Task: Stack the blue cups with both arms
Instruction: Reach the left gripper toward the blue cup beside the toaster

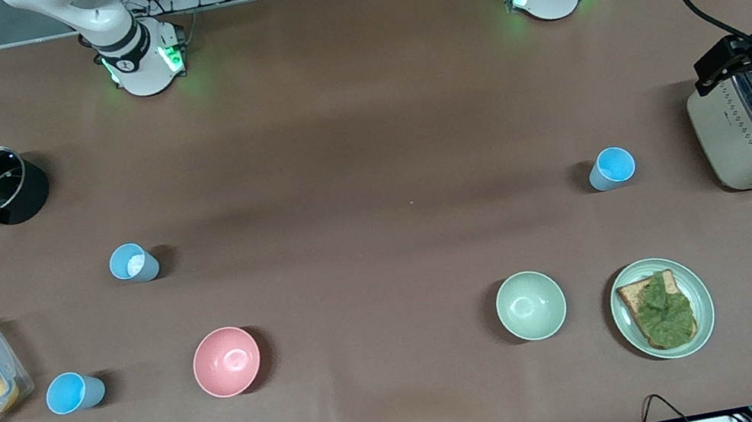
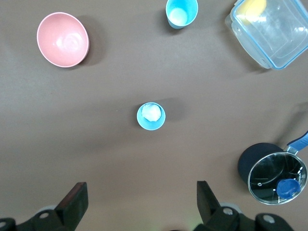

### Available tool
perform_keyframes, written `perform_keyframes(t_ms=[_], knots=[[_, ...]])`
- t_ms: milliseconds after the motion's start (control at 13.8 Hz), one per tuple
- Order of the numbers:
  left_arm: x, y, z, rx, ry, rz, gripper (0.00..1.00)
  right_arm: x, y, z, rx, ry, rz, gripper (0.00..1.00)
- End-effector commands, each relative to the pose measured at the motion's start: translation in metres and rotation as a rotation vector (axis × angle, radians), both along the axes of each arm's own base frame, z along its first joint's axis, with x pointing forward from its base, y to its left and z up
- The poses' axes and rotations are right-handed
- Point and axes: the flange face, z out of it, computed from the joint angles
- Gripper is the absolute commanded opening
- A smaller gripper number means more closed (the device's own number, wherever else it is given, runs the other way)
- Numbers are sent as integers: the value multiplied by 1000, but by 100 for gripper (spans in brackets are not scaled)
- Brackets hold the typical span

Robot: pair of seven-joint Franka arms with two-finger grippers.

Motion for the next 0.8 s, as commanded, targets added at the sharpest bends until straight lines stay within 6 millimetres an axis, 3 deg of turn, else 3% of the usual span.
perform_keyframes(t_ms=[0, 291, 509, 727], knots=[[-3, -1, 5, -17, 6, -9, 100, -8, 5, 4, 11, -6, -10, 100], [-1, 9, 2, -3, 10, 7, 100, -6, 10, 3, 3, -4, 1, 100], [13, 11, -40, -10, 92, -60, 100, -5, 10, 3, 3, -2, 1, 100], [20, 26, -95, -24, 158, -27, 100, -5, 10, 2, 3, -1, -1, 100]])
